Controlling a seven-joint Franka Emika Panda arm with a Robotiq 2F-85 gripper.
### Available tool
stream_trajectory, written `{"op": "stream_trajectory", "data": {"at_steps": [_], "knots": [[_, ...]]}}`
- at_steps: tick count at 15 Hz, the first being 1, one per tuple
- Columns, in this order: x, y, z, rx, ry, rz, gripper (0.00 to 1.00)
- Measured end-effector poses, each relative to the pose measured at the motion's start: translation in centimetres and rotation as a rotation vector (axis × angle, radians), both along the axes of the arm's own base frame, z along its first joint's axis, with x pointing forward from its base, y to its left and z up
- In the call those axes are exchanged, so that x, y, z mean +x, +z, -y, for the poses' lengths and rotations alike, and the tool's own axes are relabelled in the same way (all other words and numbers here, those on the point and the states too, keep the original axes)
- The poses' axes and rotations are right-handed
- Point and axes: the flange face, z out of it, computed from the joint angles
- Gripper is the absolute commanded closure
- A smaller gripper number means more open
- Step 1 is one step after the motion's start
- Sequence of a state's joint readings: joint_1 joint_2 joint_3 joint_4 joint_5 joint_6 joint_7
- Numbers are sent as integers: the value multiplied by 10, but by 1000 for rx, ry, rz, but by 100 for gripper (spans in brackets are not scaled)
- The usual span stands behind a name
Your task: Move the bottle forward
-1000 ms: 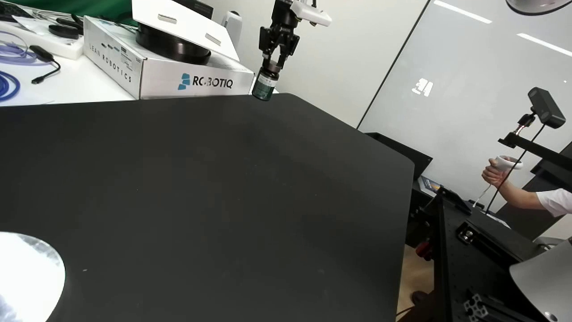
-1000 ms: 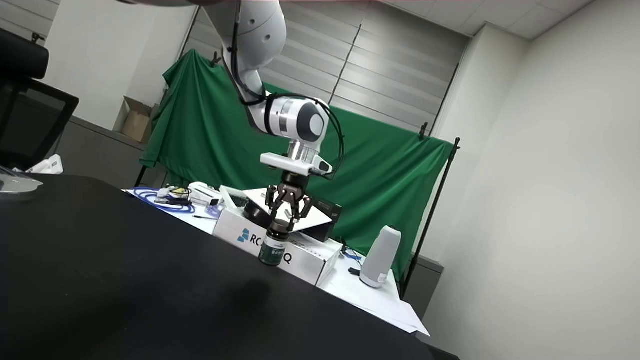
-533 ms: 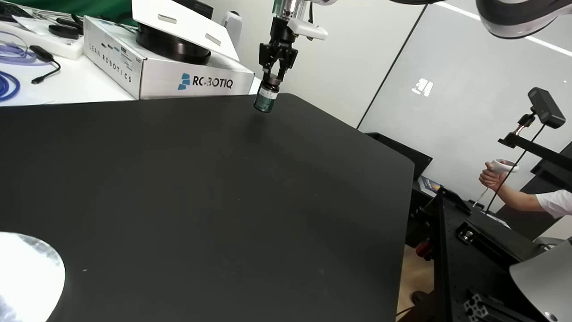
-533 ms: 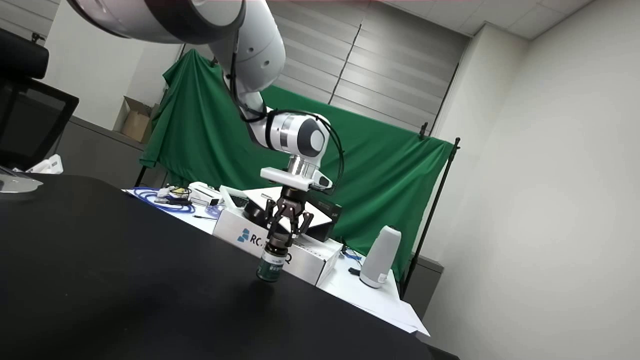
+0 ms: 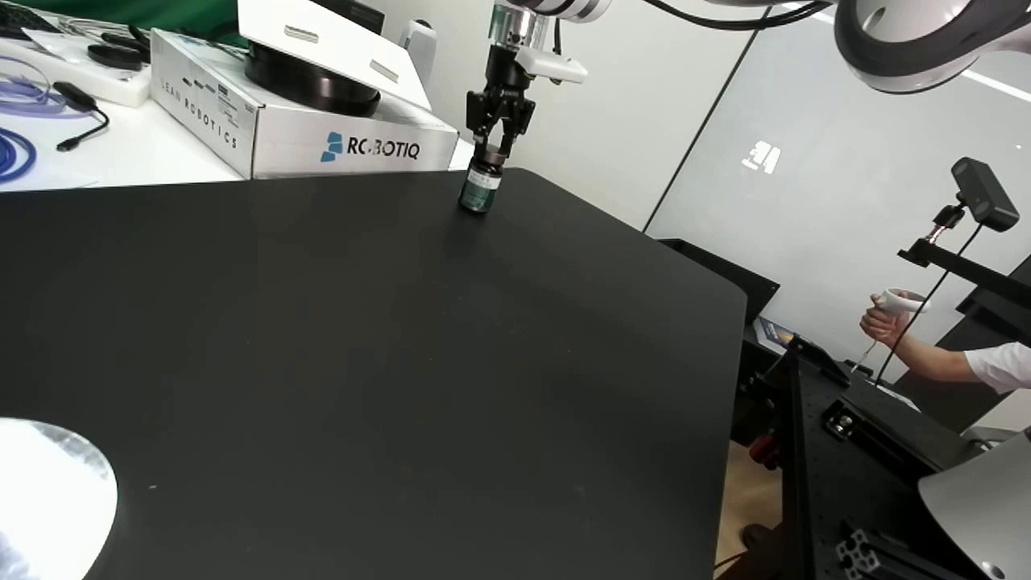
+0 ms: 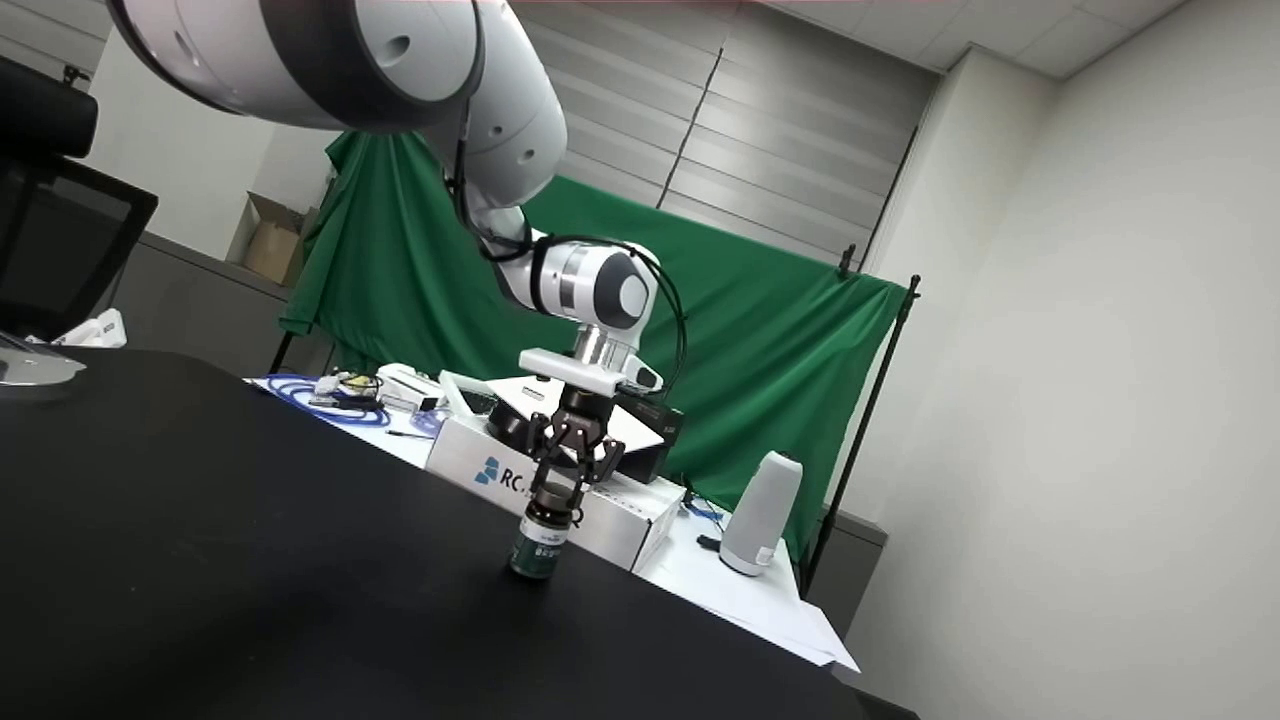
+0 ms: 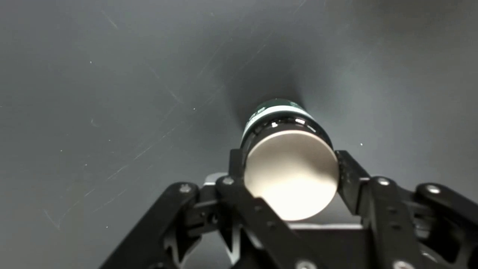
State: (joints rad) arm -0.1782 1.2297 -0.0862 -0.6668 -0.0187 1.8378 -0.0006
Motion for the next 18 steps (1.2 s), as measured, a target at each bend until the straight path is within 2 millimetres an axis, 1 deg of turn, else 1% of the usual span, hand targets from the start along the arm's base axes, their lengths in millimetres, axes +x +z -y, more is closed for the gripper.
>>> {"op": "stream_trajectory", "data": {"at_steps": [1,2,3,5,7,9,12,15,16,17,18], "knots": [[0,-1,0,0,0,-2,13],[0,-2,0,1,-1,-3,8],[0,-2,0,2,-1,-4,1],[0,2,-1,4,-2,-3,0],[3,13,-1,4,-1,11,0],[6,34,-2,0,0,36,0],[9,82,0,-9,4,86,0],[6,131,4,-14,35,118,0],[5,142,4,-15,45,122,0],[4,147,5,-14,49,122,0],[3,149,4,-13,51,120,0]]}}
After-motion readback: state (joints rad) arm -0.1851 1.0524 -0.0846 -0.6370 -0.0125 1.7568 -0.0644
